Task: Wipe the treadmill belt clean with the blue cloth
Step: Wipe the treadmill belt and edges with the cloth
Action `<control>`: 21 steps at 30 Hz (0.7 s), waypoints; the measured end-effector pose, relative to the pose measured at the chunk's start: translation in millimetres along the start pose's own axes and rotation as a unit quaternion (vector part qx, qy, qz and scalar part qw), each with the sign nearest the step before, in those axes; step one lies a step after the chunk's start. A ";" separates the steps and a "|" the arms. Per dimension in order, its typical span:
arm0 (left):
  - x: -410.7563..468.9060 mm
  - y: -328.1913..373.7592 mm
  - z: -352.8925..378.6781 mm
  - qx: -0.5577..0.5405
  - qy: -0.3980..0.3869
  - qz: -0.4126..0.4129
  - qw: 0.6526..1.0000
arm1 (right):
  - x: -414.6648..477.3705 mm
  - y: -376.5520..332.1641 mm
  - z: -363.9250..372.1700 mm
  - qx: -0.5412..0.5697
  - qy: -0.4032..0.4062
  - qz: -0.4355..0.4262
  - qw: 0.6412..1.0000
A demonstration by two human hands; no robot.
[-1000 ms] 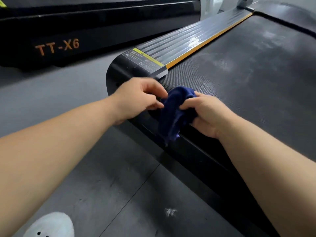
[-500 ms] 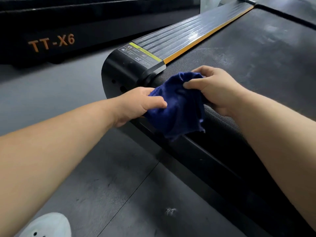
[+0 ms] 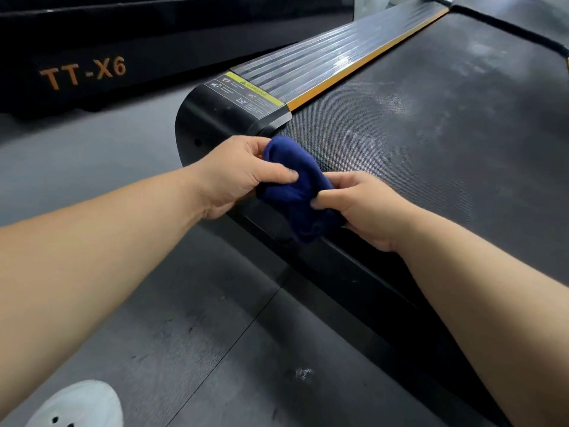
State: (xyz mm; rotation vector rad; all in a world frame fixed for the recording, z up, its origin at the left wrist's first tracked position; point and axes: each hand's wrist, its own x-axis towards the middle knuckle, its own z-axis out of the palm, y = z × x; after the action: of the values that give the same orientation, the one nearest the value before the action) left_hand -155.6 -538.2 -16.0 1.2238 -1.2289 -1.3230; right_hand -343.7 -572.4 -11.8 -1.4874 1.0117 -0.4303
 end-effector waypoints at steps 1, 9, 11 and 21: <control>1.7 0.3 -3.3 0.122 0.028 0.023 0.992 | 2.7 1.2 -0.8 -0.023 0.008 0.003 1.000; 8.0 -18.3 -8.3 0.381 0.021 -0.055 0.923 | 15.8 -1.3 -26.6 -0.139 0.122 -0.004 0.983; 12.3 -31.6 -13.9 0.390 0.138 -0.059 0.909 | 22.5 1.4 -44.5 -0.226 0.206 -0.030 0.952; 71.3 -68.6 57.6 0.086 0.425 -0.051 0.900 | 62.7 52.1 -85.8 -0.565 0.245 -0.039 0.787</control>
State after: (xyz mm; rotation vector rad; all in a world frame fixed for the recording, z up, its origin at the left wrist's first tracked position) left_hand -218.7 -599.6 -89.4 1.7489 -0.6483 -0.5971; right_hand -392.5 -668.5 -60.8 -2.5716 1.7988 -0.2532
